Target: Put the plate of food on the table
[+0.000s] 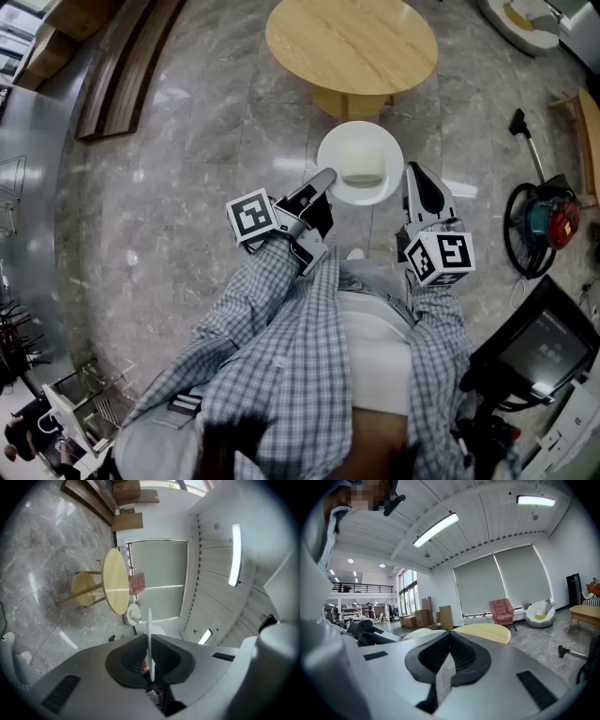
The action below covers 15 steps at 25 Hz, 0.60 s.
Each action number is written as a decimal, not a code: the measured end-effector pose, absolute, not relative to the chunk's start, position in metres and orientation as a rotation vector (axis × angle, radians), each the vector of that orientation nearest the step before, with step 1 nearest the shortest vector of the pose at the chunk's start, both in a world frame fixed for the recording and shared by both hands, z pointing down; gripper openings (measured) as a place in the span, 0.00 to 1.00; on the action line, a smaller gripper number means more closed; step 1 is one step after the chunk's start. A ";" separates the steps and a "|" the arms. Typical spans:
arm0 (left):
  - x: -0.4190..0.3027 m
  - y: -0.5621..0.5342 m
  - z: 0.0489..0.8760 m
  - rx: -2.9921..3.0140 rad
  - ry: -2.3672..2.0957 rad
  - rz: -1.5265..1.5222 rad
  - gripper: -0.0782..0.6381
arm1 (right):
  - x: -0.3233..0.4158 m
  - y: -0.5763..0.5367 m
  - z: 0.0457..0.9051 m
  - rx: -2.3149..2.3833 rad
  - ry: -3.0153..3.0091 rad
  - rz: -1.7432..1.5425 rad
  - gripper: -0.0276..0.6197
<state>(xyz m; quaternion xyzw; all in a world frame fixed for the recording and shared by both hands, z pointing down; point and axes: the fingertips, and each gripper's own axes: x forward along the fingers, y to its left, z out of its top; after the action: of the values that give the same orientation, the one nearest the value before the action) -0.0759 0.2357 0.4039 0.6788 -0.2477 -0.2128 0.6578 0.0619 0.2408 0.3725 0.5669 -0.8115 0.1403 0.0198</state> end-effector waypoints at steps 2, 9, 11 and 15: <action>-0.076 0.235 0.404 1.537 -0.559 -0.483 0.14 | 0.062 0.240 0.373 1.752 -2.527 0.423 0.05; -0.076 0.234 0.404 1.536 -0.557 -0.481 0.14 | 0.063 0.239 0.373 1.772 -2.513 0.446 0.05; -0.075 0.233 0.404 1.535 -0.554 -0.483 0.14 | 0.066 0.239 0.373 1.788 -2.511 0.466 0.05; -0.075 0.234 0.405 1.529 -0.554 -0.482 0.14 | 0.068 0.239 0.374 1.802 -2.495 0.485 0.05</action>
<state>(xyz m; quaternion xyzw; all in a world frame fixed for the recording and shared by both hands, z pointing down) -0.0755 0.2339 0.4045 0.6762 -0.2451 -0.2132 0.6613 0.0683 0.2389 0.3739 0.5783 -0.8007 0.1556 0.0129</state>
